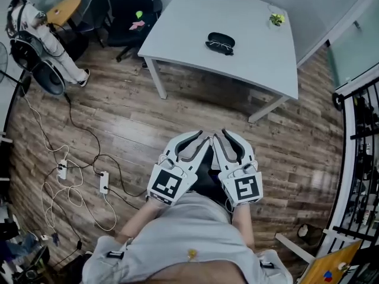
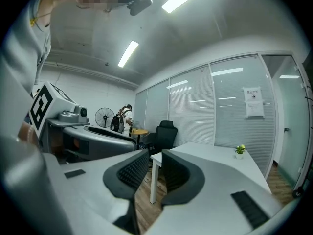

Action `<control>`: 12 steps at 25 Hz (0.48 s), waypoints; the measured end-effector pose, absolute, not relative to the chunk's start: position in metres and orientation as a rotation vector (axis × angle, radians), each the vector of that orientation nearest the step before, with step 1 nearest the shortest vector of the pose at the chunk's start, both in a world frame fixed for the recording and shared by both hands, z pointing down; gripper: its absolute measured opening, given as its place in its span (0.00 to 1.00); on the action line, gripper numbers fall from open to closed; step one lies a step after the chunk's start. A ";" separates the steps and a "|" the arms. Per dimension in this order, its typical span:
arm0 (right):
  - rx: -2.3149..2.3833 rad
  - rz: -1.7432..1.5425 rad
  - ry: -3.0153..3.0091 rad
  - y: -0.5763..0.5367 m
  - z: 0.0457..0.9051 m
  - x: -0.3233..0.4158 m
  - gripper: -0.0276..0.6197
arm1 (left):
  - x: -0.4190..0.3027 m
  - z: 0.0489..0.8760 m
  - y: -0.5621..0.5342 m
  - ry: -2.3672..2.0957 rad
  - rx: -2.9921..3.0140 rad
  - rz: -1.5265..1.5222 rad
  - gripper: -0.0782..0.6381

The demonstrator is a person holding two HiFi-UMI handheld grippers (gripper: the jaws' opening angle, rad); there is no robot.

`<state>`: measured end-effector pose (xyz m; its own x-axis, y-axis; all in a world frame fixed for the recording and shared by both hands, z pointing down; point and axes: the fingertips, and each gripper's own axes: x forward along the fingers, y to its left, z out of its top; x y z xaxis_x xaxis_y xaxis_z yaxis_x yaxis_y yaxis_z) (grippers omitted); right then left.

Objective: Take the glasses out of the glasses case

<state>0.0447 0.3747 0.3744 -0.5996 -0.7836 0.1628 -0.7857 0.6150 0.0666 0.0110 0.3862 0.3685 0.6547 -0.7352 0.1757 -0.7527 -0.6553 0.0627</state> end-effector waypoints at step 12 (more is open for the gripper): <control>1.186 -0.044 -2.711 0.246 0.359 0.033 0.18 | 0.003 0.357 0.257 -1.341 2.694 0.189 0.23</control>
<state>0.0331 0.2464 0.3588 -0.6651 -0.7308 0.1539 -0.7254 0.6811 0.0993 0.0026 0.2565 0.3568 0.5981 -0.7837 0.1676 -0.7995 -0.5980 0.0566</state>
